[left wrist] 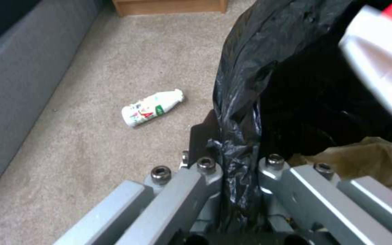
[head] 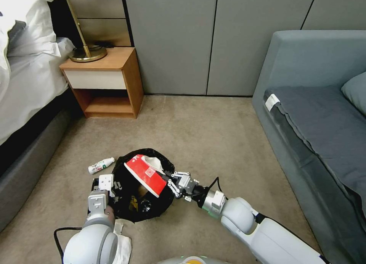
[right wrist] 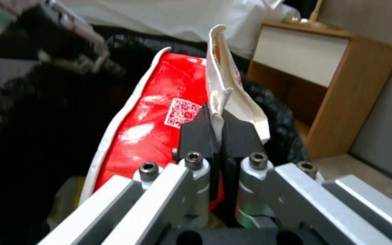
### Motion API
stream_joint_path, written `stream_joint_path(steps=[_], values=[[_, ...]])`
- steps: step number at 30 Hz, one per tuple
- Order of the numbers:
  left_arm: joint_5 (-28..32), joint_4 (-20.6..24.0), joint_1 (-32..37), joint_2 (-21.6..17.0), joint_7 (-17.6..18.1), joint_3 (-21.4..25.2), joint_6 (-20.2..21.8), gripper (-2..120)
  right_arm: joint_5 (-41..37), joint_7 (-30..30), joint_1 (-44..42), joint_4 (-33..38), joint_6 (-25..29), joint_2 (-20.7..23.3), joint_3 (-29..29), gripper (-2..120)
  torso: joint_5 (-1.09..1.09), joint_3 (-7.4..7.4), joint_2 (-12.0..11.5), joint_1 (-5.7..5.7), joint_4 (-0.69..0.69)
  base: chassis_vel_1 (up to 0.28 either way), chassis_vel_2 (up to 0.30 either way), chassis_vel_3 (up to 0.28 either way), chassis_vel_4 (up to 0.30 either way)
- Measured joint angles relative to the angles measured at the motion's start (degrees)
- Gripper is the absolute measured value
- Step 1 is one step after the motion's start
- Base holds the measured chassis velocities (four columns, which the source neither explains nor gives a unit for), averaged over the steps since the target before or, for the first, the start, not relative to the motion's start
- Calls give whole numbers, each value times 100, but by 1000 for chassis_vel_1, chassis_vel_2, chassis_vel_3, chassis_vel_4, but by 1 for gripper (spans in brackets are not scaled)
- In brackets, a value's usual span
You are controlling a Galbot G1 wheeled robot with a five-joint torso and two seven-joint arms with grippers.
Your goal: Pick up the trash bin, then pick up the garbage from the floor and place it into the trash bin.
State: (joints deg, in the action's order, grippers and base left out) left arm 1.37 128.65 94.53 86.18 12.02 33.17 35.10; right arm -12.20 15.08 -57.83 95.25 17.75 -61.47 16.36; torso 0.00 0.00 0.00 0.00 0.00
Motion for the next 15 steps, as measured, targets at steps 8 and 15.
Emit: stream_joint_path(steps=[8,15], values=[[1,11,-9,21,0,-11,5,1,30,-38,23,-61,-51,-4,95,24,0,0,0,0,0,0,0,0,0],[-14,13,-15,41,0,-40,9,1,40,-74,59,-61,-79,-16,168,52,0,0,0,0,0,0,0,0,0]])
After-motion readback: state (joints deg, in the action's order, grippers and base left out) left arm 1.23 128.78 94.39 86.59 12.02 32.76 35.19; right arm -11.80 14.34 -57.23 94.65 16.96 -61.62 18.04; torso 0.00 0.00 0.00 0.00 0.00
